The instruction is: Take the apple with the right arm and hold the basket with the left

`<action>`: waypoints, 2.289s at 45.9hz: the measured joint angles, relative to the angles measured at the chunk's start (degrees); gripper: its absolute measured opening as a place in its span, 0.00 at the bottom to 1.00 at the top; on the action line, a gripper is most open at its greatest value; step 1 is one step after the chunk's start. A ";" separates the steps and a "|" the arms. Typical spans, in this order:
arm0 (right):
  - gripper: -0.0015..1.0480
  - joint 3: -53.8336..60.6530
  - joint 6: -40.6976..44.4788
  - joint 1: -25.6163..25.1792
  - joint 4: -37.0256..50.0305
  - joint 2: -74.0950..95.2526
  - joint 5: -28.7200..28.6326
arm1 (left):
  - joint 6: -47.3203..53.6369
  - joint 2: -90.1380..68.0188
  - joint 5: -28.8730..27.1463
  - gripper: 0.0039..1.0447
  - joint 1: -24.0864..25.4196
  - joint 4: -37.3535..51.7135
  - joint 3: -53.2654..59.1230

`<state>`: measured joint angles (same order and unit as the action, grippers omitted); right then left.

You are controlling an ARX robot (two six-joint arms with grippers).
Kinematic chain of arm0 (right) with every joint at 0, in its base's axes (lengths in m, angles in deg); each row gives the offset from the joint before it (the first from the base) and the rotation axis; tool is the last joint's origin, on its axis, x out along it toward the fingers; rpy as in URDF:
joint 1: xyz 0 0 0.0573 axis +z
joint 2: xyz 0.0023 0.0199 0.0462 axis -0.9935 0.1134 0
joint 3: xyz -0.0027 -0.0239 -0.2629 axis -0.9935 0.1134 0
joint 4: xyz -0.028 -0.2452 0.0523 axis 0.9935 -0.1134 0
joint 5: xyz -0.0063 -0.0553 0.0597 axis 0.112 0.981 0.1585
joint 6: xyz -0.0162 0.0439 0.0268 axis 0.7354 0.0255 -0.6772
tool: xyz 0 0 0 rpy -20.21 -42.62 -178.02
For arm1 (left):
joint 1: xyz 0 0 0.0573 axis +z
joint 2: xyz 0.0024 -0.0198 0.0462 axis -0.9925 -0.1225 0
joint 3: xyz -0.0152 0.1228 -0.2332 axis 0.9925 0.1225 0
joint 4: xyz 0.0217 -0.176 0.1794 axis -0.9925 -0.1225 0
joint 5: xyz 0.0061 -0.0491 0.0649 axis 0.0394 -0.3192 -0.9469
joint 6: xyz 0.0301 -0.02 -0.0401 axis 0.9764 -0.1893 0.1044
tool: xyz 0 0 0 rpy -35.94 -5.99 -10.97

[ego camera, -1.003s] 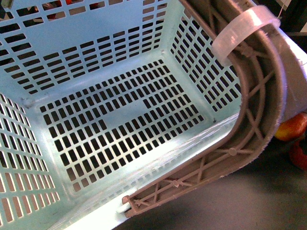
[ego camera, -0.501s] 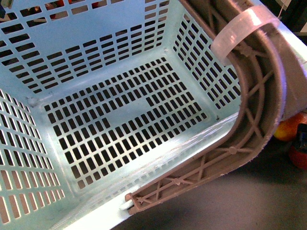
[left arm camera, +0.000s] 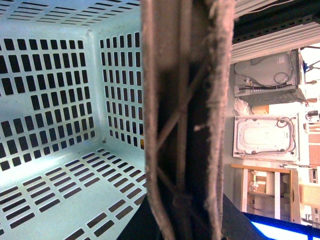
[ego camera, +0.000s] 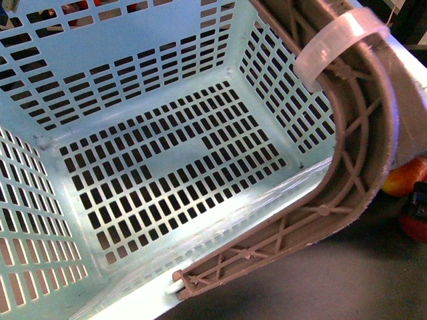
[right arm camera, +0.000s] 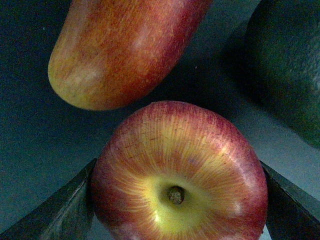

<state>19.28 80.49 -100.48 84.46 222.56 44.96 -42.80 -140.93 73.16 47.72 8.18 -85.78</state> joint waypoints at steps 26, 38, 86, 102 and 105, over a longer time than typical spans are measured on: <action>0.76 20.61 -3.72 -2.71 -1.77 -37.77 -13.75 | 0.00 -0.02 -0.02 0.06 0.00 0.00 0.00; 0.76 18.53 -8.57 5.40 -11.04 -63.54 -13.29 | 0.00 0.00 -0.02 0.06 0.00 0.00 0.00; 0.91 15.65 -17.14 41.51 -6.45 -64.50 13.86 | 0.02 -0.28 0.31 0.06 -0.15 -0.11 0.00; 0.82 23.87 -5.49 32.26 3.78 -74.99 20.94 | 0.09 -0.28 0.26 0.06 -0.22 -0.11 -0.02; 0.72 27.45 -2.54 30.93 8.55 -76.32 15.85 | 0.02 -0.28 0.72 0.06 -0.28 -0.11 -0.02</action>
<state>46.73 77.95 -69.56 93.01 146.23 60.81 -42.78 -141.21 73.88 47.44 8.07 -85.80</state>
